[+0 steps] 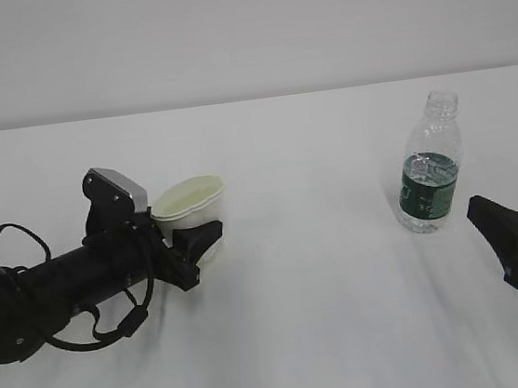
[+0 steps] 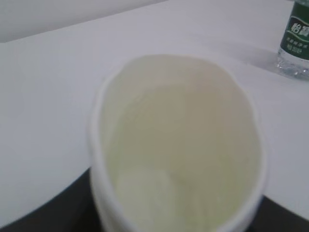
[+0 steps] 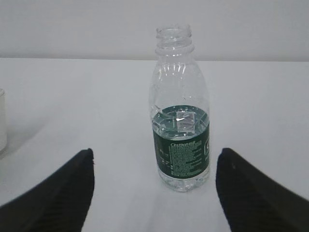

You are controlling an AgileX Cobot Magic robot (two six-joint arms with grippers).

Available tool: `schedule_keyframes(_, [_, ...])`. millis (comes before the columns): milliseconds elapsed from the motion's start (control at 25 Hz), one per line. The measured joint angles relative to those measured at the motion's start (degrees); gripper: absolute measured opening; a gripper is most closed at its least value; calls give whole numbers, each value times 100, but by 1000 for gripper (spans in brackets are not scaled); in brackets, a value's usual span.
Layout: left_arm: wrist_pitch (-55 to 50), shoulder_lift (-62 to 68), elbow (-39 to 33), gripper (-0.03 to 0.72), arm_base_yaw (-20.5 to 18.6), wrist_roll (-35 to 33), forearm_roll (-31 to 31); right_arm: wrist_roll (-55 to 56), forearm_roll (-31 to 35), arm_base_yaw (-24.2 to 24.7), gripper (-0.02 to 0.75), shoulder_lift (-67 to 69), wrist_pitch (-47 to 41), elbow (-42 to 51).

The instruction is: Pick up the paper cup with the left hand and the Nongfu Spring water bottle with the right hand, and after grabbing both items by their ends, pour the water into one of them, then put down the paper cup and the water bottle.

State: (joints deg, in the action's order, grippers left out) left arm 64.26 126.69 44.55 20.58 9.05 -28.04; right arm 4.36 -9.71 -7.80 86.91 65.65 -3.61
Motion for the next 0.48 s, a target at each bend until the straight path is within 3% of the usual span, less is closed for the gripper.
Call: schedule_keyframes(480, [0, -10, -49, 391, 0, -129, 997, 0, 0, 0, 588, 0, 0, 0])
